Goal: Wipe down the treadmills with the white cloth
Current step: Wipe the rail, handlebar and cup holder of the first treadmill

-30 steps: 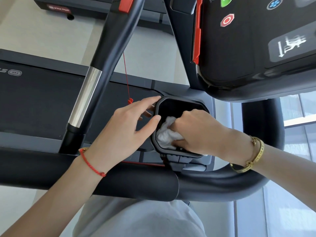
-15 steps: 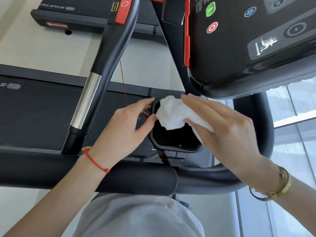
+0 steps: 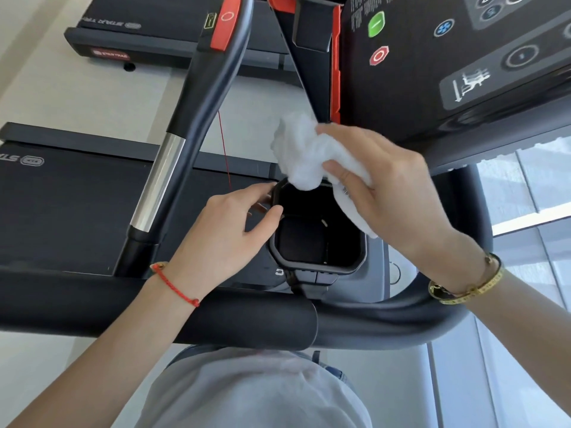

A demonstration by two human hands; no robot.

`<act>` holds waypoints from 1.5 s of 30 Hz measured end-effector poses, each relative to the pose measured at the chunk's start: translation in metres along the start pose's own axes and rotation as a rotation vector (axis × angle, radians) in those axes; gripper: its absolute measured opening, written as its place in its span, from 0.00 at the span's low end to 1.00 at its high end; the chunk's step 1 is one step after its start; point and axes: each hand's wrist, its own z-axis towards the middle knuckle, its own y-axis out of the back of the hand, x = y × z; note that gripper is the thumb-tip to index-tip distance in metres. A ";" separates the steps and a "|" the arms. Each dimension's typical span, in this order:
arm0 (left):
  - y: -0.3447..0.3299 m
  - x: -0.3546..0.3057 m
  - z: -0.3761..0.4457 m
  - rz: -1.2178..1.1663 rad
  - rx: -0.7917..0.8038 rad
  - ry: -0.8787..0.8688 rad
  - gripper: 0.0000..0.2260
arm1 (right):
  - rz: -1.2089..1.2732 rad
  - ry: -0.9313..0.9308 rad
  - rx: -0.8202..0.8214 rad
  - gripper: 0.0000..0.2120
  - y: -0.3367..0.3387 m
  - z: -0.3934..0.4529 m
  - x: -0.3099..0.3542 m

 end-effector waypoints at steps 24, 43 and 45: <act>0.001 0.001 0.002 -0.014 -0.010 -0.039 0.08 | -0.220 -0.029 0.252 0.16 -0.050 0.007 0.004; -0.003 0.002 0.002 0.036 0.033 -0.108 0.23 | 0.167 -0.735 0.272 0.27 -0.021 -0.044 -0.003; -0.003 0.001 0.001 0.027 0.032 -0.099 0.22 | 0.216 -0.703 0.229 0.27 -0.026 -0.040 -0.005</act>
